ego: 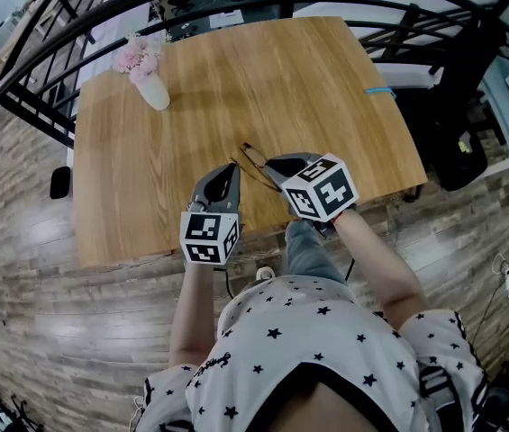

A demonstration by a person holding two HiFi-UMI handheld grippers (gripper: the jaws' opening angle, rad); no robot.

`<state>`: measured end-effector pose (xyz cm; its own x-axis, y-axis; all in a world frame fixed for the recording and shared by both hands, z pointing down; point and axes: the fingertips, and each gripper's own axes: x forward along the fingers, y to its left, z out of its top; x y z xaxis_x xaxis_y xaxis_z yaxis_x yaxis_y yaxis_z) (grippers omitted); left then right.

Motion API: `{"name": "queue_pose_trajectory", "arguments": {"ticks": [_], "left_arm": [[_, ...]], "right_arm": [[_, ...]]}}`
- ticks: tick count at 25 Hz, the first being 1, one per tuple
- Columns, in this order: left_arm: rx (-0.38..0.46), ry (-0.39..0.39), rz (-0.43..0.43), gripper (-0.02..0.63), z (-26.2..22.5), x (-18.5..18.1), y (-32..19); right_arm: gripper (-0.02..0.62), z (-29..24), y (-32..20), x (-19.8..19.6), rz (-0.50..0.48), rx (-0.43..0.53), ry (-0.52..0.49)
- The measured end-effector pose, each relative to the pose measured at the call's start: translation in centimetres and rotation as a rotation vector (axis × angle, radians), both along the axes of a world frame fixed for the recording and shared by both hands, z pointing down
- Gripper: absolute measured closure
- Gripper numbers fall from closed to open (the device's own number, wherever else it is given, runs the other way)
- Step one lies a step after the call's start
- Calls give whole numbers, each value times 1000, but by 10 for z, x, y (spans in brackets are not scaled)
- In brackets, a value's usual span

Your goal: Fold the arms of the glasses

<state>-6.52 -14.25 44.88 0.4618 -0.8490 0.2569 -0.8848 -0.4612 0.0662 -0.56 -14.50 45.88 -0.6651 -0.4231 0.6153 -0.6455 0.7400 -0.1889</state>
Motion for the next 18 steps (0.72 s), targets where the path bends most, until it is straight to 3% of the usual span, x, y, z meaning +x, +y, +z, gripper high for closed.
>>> {"name": "queue_pose_trajectory", "arguments": {"ticks": [18], "left_arm": [[-5,-1,17,598,-3,11,1]], "right_arm": [[563,1,14,-3,-34,-10,0]]}}
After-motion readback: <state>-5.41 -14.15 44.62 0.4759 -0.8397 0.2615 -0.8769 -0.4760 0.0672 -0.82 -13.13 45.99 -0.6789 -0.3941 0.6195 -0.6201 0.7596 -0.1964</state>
